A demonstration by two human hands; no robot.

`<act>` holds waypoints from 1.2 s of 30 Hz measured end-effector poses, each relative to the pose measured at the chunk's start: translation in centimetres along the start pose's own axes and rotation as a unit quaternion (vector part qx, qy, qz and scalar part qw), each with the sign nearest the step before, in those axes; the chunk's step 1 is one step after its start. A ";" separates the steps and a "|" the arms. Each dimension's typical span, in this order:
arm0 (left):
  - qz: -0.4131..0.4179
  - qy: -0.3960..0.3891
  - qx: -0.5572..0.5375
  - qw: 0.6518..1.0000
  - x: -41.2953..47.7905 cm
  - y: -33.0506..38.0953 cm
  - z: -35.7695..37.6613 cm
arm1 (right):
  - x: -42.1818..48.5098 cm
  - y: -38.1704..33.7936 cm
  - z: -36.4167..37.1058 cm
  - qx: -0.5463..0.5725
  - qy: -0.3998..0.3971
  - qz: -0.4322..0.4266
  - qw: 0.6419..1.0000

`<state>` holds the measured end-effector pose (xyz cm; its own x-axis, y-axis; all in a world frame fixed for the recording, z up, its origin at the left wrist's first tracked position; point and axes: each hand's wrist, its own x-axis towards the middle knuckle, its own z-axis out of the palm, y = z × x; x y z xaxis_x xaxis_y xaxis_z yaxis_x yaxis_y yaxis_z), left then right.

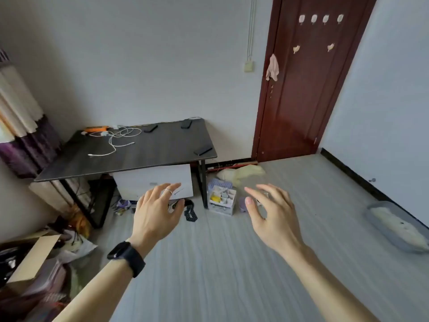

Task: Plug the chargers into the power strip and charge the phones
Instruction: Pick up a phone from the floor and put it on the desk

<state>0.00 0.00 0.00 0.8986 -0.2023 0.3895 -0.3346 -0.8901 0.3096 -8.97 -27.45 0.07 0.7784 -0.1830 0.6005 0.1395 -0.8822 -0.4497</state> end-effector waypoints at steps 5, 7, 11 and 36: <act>-0.022 -0.040 -0.003 0.999 3.9 -4.9 3.7 | 2.3 0.3 7.4 -0.005 -0.066 0.052 0.996; -0.022 -0.055 -0.001 0.998 5.3 -6.8 5.2 | 3.1 0.7 10.0 -0.019 -0.078 0.052 0.995; -0.033 -0.092 -0.004 0.995 8.0 -10.2 8.1 | 4.4 1.4 14.8 -0.029 -0.102 0.084 0.991; -0.139 -0.198 0.023 0.970 35.0 -18.6 25.7 | 27.3 14.4 40.3 0.028 -0.275 0.132 0.952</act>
<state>44.91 -1.05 -14.39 0.9939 -0.0851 -0.0701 -0.0592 -0.9483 0.3119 38.98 -27.74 -16.63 0.9913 -0.1278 0.0313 -0.0861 -0.8098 -0.5804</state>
